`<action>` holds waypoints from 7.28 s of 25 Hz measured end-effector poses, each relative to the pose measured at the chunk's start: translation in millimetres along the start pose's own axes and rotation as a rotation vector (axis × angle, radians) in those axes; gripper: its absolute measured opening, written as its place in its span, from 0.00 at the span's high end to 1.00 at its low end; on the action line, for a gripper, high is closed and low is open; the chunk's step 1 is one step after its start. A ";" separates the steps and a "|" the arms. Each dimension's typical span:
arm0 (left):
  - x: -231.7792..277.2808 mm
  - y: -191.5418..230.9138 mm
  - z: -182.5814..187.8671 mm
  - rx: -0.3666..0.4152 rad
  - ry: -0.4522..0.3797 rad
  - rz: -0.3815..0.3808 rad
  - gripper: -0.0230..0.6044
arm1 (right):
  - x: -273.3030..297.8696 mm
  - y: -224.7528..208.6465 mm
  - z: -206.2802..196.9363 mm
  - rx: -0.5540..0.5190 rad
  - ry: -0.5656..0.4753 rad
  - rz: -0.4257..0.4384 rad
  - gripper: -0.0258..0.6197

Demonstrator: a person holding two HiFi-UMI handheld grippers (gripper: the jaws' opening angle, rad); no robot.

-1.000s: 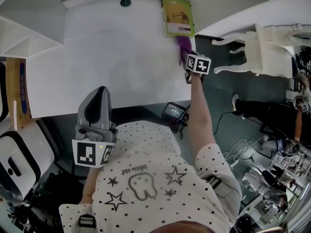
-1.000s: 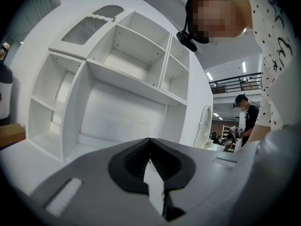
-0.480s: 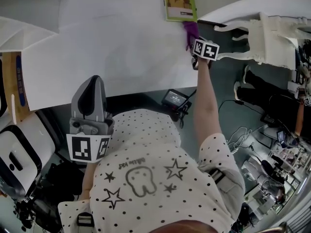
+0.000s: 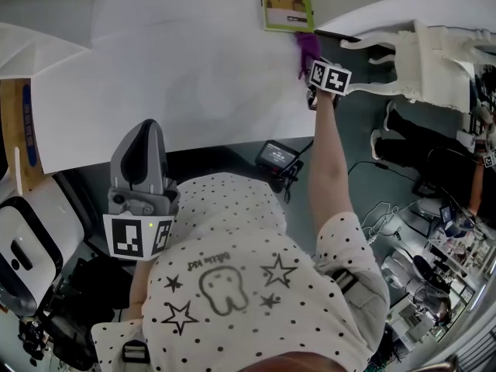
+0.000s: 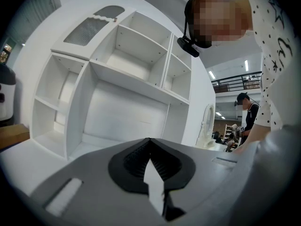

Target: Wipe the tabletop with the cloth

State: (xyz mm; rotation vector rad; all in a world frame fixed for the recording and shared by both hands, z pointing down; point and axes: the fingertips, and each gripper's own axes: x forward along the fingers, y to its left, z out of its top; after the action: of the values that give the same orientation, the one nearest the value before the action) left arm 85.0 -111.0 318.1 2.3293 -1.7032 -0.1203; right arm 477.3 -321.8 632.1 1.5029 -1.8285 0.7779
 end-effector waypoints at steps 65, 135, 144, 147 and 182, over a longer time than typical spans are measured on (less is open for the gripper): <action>-113.3 80.7 13.3 -0.055 -0.012 -0.089 0.97 | -26.4 432.9 -59.5 -0.135 -0.002 0.382 0.86; -64.2 -17.1 -8.3 -0.081 -0.044 0.004 0.97 | -21.3 285.5 -49.2 -0.112 0.020 0.357 0.86; -64.8 -17.1 -8.9 -0.081 -0.047 0.009 0.97 | -21.9 264.2 -49.3 -0.093 0.023 0.338 0.86; -64.6 -18.0 -9.3 -0.078 -0.044 0.006 0.97 | -21.6 257.3 -49.8 -0.090 0.028 0.335 0.86; -43.9 -40.6 -9.7 -0.072 -0.040 -0.049 0.97 | -24.5 169.5 -51.9 -0.022 0.012 0.273 0.86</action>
State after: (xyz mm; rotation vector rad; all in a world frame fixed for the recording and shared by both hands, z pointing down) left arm 111.0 -56.5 313.6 2.3309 -1.6324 -0.2348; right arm 319.5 -237.5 637.3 1.2468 -2.0522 0.8883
